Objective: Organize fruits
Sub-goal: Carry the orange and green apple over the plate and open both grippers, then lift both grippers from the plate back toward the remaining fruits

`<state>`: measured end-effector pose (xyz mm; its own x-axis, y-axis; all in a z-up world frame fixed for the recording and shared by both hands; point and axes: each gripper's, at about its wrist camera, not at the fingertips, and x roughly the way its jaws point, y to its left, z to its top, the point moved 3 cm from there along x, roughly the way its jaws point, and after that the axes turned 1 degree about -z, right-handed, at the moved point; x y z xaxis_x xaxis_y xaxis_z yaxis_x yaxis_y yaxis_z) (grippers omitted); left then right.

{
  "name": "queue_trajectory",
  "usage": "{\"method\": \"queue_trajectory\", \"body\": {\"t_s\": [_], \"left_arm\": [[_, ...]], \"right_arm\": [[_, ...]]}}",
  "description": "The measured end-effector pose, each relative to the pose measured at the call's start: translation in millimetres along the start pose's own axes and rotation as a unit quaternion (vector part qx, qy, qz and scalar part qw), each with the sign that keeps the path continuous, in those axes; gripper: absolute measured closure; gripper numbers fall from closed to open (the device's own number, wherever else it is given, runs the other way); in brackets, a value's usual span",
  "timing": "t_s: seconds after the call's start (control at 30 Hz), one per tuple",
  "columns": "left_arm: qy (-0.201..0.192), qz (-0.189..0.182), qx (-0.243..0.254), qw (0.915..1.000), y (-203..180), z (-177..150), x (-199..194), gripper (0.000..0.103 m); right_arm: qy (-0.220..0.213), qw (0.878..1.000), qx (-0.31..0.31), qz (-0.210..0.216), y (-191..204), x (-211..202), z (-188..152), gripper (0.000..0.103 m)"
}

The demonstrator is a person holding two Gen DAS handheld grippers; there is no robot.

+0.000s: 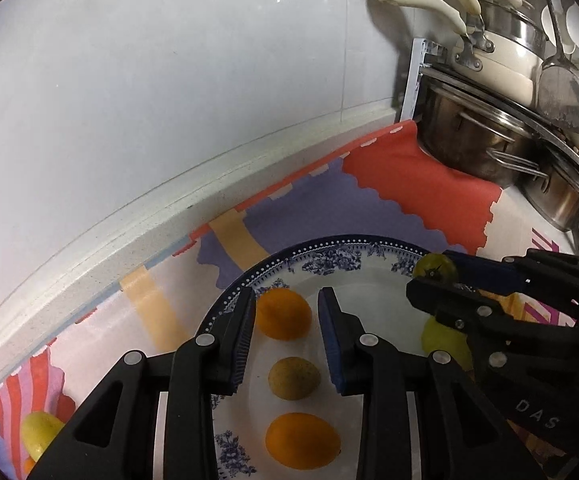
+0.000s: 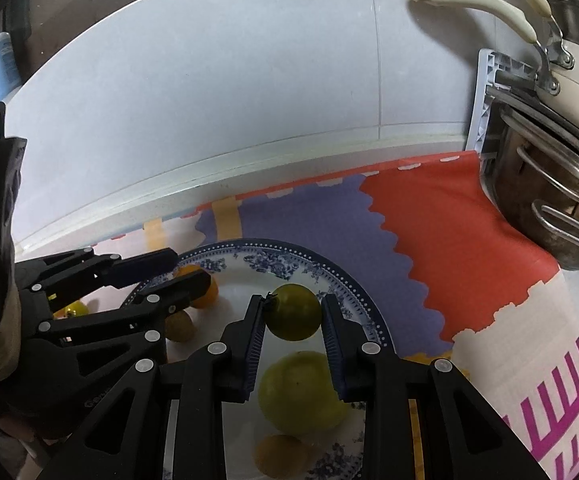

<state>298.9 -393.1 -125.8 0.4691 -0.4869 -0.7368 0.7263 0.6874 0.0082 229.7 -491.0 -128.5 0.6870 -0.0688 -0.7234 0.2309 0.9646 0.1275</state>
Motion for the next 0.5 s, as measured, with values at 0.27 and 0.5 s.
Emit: {"method": "queue_trajectory", "body": {"t_s": [0.27,0.5], "left_arm": [[-0.017,0.012,0.000,0.9998,-0.8,-2.4,-22.0,0.064],[-0.047,0.024,-0.007,0.9986,-1.7,-6.0,-58.2,0.053]], "right_arm": [[-0.003,1.000,0.003,0.003,2.1,-8.6,-2.9,0.068],[-0.035,0.999,-0.002,-0.008,6.5,-38.8,-0.7,0.067]]}}
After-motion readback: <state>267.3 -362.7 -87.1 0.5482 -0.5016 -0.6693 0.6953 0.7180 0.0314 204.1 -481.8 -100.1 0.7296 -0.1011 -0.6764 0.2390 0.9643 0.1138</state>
